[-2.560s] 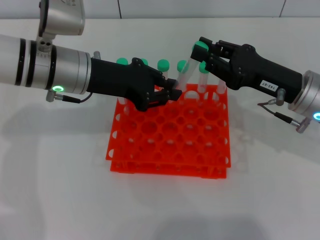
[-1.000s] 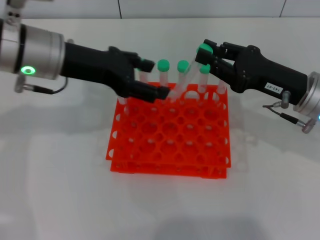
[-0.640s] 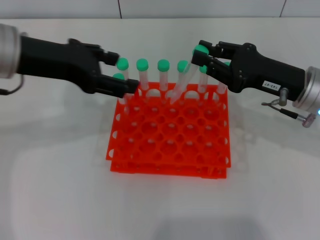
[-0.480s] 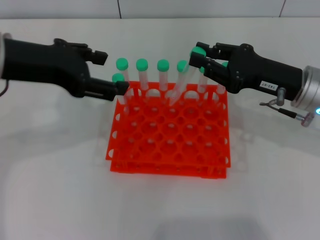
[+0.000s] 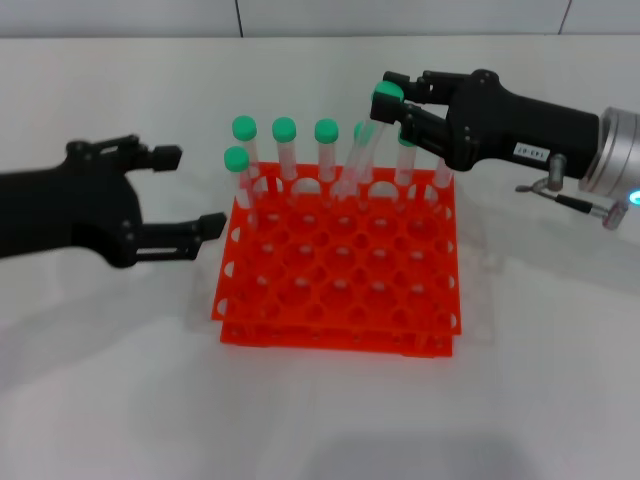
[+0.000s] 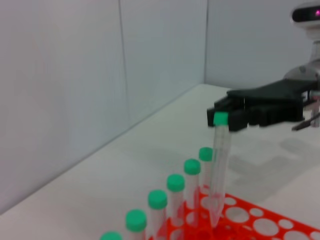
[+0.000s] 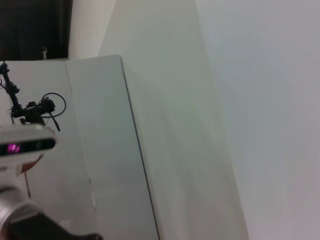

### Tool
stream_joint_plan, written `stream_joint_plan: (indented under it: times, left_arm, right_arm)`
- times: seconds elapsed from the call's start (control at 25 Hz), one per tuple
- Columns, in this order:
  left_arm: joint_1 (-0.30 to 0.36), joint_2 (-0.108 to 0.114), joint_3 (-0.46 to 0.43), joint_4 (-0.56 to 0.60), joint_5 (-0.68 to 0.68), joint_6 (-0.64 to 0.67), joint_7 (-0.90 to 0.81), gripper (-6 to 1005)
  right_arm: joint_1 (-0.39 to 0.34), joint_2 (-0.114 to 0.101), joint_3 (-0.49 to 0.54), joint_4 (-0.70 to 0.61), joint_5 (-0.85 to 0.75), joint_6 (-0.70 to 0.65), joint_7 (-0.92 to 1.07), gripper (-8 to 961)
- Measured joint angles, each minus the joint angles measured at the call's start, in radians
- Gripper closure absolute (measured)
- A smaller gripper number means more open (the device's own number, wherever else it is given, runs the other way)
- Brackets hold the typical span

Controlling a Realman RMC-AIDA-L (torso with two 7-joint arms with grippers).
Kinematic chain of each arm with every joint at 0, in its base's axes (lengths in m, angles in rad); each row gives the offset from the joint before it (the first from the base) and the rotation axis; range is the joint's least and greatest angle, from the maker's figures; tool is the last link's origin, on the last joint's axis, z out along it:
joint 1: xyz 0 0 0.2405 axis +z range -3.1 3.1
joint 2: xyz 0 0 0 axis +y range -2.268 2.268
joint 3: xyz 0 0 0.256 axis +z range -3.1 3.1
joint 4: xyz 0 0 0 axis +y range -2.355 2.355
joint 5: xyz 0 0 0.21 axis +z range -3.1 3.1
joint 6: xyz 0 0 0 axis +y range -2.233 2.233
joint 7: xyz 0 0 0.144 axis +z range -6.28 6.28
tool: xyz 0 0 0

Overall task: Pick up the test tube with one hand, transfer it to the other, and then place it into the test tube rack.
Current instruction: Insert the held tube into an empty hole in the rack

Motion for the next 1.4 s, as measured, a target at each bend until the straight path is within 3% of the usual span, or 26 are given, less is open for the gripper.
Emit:
stream_joint_plan:
  times: [0.2,0.4,0.64,0.84,1.04,1.4]
  left_arm:
    - [0.092,-0.002,0.013,-0.111,-0.118,-0.072,0.192,143]
    - [0.115,0.002,-0.032,-0.317,-0.282,-0.065,0.392,144]
    - [0.060,0.006,-0.161,-0.578,-0.347,-0.003,0.548,146]
    - [-0.022,0.020,-0.325,-0.784,-0.309,0.088,0.625,147]
    - [-0.058,0.040,-0.396,-0.848,-0.236,0.113,0.617,147]
    - [-0.090,0.059,-0.402,-0.854,-0.160,0.074,0.539,147]
  right_arm:
    - [0.000,-0.003,-0.022,-0.057,-0.014,0.034,0.042,697]
    - [0.019,-0.004,-0.050,-0.098,-0.033,0.063,0.080,697]
    - [0.047,-0.005,-0.066,-0.125,-0.070,0.097,0.115,696]
    - [0.068,-0.006,-0.071,-0.129,-0.084,0.111,0.130,696]
    - [0.092,-0.004,-0.084,-0.131,-0.089,0.129,0.146,695]
    - [0.126,0.008,-0.121,-0.133,-0.083,0.171,0.139,695]
